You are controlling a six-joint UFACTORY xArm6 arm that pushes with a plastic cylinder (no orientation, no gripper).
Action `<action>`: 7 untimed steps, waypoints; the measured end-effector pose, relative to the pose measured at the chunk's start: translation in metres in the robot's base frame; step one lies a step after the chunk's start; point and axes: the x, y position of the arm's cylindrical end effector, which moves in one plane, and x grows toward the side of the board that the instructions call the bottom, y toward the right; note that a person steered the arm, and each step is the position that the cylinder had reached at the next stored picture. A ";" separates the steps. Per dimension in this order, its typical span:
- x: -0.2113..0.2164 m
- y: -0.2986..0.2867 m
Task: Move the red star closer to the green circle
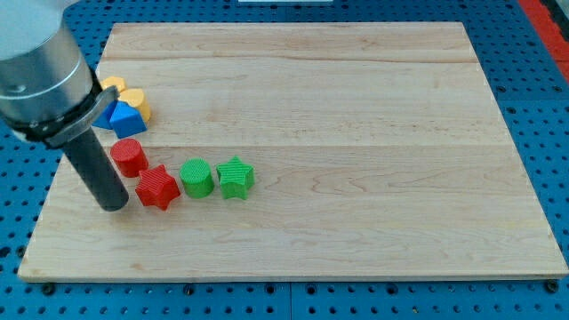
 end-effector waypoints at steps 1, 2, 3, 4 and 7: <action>0.005 0.023; 0.005 0.027; 0.004 0.027; 0.003 0.027; -0.005 0.027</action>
